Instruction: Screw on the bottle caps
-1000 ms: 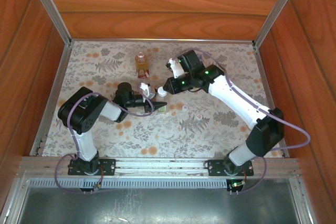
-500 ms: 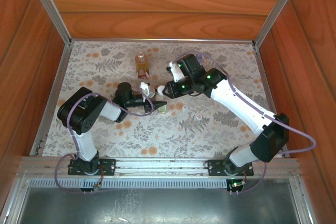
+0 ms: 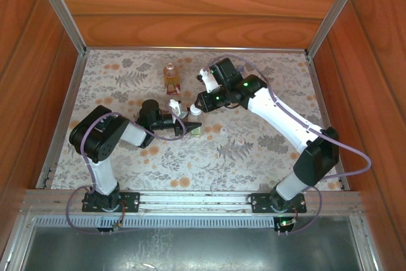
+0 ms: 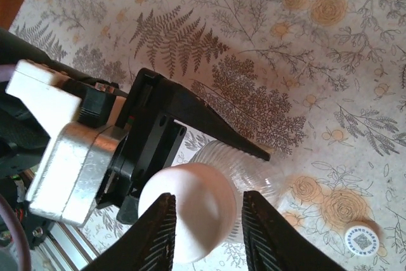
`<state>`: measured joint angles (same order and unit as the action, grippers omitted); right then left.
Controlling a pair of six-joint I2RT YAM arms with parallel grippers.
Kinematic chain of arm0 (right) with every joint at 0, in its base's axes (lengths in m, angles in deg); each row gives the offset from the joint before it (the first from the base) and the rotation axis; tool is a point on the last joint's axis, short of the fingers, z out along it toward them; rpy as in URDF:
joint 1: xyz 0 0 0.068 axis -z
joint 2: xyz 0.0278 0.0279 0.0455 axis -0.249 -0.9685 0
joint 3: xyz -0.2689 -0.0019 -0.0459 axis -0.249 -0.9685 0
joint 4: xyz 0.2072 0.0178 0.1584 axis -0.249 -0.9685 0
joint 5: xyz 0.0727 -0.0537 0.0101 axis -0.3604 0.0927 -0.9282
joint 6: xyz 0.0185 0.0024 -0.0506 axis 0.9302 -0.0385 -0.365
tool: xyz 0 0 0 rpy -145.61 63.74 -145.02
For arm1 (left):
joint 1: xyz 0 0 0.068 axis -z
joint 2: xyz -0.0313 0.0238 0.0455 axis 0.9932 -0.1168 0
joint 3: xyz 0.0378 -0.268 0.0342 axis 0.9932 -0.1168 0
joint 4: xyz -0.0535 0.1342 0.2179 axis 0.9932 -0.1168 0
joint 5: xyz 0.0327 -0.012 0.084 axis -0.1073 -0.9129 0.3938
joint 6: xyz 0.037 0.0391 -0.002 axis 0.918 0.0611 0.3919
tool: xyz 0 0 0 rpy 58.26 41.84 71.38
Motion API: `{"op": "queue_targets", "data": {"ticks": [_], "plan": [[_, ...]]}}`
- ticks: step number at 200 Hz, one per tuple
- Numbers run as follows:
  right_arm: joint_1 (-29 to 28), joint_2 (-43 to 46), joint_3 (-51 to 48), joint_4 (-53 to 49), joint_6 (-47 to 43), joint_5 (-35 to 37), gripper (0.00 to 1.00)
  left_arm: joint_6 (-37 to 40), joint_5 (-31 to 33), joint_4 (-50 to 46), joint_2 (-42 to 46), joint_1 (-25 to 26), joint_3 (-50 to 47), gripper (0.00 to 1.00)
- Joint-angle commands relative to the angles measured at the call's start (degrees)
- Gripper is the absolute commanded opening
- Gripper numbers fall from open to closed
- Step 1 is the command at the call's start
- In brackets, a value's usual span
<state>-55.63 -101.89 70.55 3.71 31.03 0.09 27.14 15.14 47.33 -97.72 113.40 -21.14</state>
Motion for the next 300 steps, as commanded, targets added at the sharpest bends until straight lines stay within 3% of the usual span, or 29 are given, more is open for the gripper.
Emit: {"op": "queue_targets", "data": {"ticks": [1, 44, 76, 88, 111, 137, 150, 174, 203, 251, 300], "plan": [[0.06, -1.54, 1.50, -0.89, -0.38, -2.15, 0.30, 0.17, 0.29, -5.58, -0.50, -0.59, -0.56, 0.56], [0.00, 2.96, -3.51, -2.03, 0.96, -5.24, 0.16, -0.17, 0.61, -5.56, -0.96, -0.61, -0.31, 0.56], [-0.57, 7.81, -8.79, -0.29, 2.26, -8.46, 0.18, -0.12, 0.76, -5.57, -0.70, -0.61, -0.39, 0.56], [-0.83, 9.13, -9.37, 0.18, 1.93, -7.35, 0.24, -0.04, 0.85, -5.60, -0.74, -0.62, -0.39, 0.56], [-0.89, 11.12, -9.09, 0.35, -2.76, -5.03, 0.47, 1.20, 1.40, -5.58, -0.37, -0.49, -0.56, 0.55], [-1.02, 12.40, -6.25, -3.70, -16.39, -4.60, 0.74, 6.72, 2.26, -6.62, 1.96, 0.41, -2.24, 0.52], [-1.51, 13.29, -5.61, -6.91, -27.27, -5.84, 0.81, 7.27, 1.87, -8.29, 3.63, 0.79, -2.33, 0.52], [-4.02, 15.26, -6.03, -10.59, -43.91, -4.69, 0.84, 9.64, 0.65, -13.54, 6.82, 2.27, -1.64, 0.52], [-4.39, 12.24, -1.44, -15.75, -51.13, -3.37, 0.86, 13.73, 2.77, -18.51, 9.61, 4.33, -1.70, 0.52], [-5.00, 4.76, 5.20, -20.96, -54.49, -0.76, 0.82, 14.65, 2.78, -21.64, 12.06, 4.79, -1.35, 0.52], [-5.63, -0.13, 6.40, -17.95, -51.48, 0.55, 0.78, 14.74, 2.17, -22.50, 12.64, 5.06, -1.27, 0.52]]}}
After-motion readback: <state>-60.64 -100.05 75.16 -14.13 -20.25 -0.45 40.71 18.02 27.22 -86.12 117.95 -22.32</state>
